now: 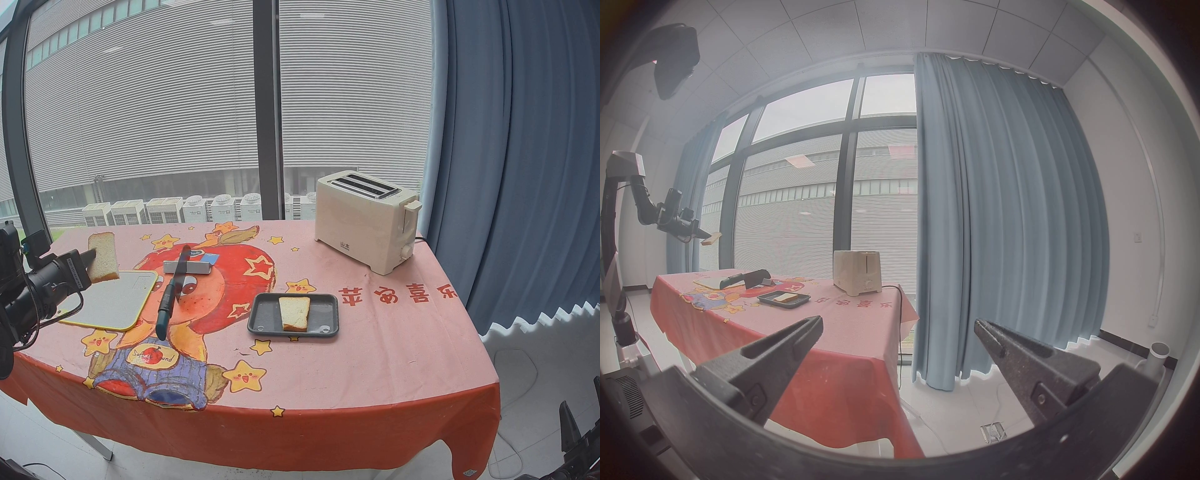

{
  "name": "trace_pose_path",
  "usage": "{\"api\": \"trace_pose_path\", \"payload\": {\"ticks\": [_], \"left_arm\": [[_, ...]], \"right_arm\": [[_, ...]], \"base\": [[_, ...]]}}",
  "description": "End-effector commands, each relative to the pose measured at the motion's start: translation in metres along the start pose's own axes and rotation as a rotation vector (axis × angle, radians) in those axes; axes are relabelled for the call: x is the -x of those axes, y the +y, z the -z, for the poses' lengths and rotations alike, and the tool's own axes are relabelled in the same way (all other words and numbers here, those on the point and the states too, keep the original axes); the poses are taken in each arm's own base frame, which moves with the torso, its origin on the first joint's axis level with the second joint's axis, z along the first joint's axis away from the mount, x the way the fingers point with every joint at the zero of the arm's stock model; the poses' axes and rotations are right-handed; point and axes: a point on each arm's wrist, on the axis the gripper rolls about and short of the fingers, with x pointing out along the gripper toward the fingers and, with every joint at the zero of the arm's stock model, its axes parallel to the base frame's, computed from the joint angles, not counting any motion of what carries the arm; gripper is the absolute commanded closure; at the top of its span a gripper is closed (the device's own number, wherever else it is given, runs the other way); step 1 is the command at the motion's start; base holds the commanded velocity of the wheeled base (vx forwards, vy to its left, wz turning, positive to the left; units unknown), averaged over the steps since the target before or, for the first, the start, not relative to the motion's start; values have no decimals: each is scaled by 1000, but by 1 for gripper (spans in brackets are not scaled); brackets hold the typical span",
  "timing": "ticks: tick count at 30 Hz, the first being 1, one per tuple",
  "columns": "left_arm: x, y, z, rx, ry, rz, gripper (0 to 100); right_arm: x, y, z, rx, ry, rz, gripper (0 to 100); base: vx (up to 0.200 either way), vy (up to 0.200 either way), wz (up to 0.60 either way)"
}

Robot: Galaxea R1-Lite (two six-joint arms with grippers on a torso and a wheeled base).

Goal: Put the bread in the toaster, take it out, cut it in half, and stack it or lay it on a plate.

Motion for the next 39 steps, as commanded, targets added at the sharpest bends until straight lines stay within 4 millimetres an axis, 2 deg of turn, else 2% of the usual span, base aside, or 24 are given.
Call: {"api": "trace_pose_path", "payload": {"ticks": [1,7,19,22,28,35,39], "left_arm": [[0,-2,1,-2,4,18,100],[9,-6,0,0,3,77,100],[12,-7,5,0,16,81,100],[11,-24,15,-10,58,147,100],[10,-35,23,-25,92,195,100],[6,-45,7,-38,38,226,100],[7,-54,9,-47,47,268,100]], "right_arm": [[0,0,5,0,3,0,0],[0,0,5,0,3,0,0],[0,0,5,0,3,0,0],[0,0,5,0,3,0,0],[0,0,5,0,3,0,0],[0,0,5,0,3,0,0],[0,0,5,0,3,0,0]], "base": [[0,0,0],[0,0,0],[0,0,0],[0,0,0],[0,0,0],[0,0,0],[0,0,0]]}}
